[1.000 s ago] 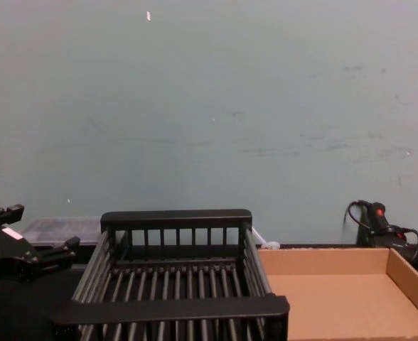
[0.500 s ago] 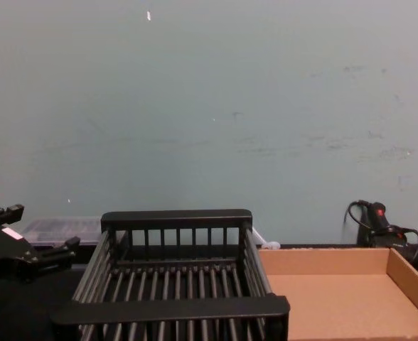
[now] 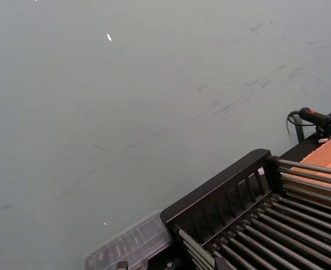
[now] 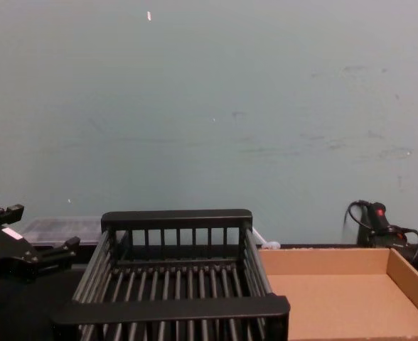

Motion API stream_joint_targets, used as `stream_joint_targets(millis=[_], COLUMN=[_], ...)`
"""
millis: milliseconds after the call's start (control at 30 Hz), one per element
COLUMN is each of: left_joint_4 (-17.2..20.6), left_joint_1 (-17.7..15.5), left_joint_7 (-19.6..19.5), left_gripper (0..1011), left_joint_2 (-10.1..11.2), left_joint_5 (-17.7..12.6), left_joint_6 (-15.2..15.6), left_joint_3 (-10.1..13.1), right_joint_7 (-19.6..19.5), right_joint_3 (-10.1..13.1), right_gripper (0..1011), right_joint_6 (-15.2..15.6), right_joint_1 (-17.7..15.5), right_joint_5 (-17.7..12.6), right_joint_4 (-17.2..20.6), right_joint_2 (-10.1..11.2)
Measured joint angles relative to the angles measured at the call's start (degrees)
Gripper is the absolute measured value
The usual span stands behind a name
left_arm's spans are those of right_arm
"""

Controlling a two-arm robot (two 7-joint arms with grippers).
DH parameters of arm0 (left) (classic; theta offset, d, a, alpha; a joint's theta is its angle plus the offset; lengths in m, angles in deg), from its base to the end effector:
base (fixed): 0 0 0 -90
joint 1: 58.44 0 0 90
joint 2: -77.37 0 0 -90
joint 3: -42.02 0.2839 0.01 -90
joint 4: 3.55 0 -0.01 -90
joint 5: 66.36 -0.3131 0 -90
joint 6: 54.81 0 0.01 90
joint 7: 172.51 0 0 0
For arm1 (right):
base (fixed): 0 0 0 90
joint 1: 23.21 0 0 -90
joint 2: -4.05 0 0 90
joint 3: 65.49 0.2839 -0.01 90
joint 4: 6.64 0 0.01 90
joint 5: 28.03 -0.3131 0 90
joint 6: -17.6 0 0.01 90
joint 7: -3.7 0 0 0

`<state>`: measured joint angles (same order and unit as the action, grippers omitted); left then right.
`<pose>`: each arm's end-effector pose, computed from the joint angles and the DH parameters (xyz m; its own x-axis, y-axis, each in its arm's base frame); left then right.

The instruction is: Pick up the white tape and place it into the black box , Pick up the silver tape and place it into the brown box.

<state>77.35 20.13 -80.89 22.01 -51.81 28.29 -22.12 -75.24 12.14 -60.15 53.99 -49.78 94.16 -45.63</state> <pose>0.3611 0.0780 -0.2982 0.2923 0.8803 0.3736 -0.9553 0.2873 0.0703 0.2636 -0.0978 -0.2911 0.4912 -0.8577 0.1517 0.8105 0.3863 -0.4403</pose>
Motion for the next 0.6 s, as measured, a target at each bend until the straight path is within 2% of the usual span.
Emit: stream_joint_targets(millis=[600], left_joint_4=[0.0], left_joint_1=[0.0], left_joint_7=[0.0], left_gripper=[1001], left_joint_2=[0.0], left_joint_5=[0.0], left_joint_6=[0.0], left_joint_3=[0.0], right_joint_7=[3.1], right_joint_3=[0.6], right_gripper=[1002], right_joint_6=[2.0], right_joint_1=[1.7], right_joint_5=[0.8], right_joint_4=[-2.7], right_joint_2=[-3.0])
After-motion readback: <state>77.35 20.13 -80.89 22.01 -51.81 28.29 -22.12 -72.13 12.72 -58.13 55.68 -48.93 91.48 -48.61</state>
